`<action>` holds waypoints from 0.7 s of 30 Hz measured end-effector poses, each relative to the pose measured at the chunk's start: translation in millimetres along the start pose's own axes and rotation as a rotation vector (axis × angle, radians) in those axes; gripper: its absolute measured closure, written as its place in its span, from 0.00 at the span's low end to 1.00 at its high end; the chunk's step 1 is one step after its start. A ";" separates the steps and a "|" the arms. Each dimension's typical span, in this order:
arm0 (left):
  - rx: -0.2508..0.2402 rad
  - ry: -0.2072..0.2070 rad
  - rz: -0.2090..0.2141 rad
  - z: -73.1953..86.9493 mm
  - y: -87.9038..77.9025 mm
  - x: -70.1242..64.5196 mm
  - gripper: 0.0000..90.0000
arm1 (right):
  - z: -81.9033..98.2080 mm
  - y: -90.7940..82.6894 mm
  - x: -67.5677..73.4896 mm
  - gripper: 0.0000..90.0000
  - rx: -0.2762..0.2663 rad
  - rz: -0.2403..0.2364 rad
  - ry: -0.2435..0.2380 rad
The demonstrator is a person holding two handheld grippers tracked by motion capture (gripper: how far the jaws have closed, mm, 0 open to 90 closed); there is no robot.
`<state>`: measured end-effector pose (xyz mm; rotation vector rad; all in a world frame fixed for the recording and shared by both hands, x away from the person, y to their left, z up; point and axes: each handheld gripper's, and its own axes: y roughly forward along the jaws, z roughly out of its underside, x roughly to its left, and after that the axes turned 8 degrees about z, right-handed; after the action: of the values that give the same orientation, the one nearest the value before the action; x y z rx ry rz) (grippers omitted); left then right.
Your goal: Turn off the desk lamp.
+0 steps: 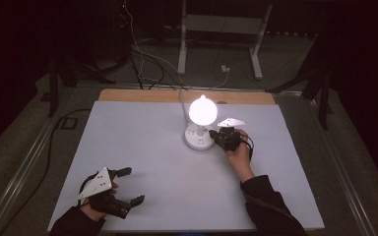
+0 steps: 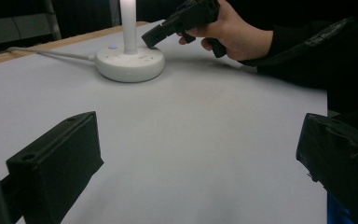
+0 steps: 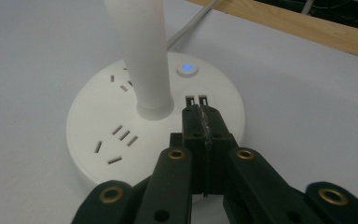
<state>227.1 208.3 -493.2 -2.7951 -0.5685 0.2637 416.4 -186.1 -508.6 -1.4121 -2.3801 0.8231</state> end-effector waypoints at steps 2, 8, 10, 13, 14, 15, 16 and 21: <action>0.002 0.000 -0.001 0.0 -0.1 0.0 0.01 | 0.1 -0.2 -0.2 1.00 0.000 0.001 0.000; 0.001 -0.001 -0.001 0.0 0.1 0.1 0.01 | 0.4 -0.4 -1.2 1.00 0.004 0.000 -0.001; 0.001 -0.002 0.000 -0.1 0.1 0.1 0.01 | 0.7 -0.4 -1.2 1.00 0.003 -0.001 0.001; 0.000 -0.004 0.000 0.0 0.0 0.2 0.01 | 1.0 -0.3 -1.1 1.00 0.000 0.000 0.000; 0.000 -0.005 -0.001 0.0 0.1 0.3 0.01 | 1.1 -0.3 -1.2 1.00 0.000 -0.001 0.001; 0.001 -0.005 0.000 0.0 0.0 0.4 0.01 | 1.1 -0.3 -1.2 1.00 0.000 0.000 0.001; 0.001 -0.005 0.000 0.0 0.1 0.4 0.01 | 1.1 -0.2 -1.1 1.00 -0.001 0.000 0.000; 0.000 -0.007 -0.001 0.1 0.1 0.5 0.01 | 1.0 0.2 -1.5 1.00 -0.002 -0.002 0.002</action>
<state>227.5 208.4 -493.3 -2.7945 -0.5716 0.2728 416.8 -187.7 -509.4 -1.4106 -2.3814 0.8184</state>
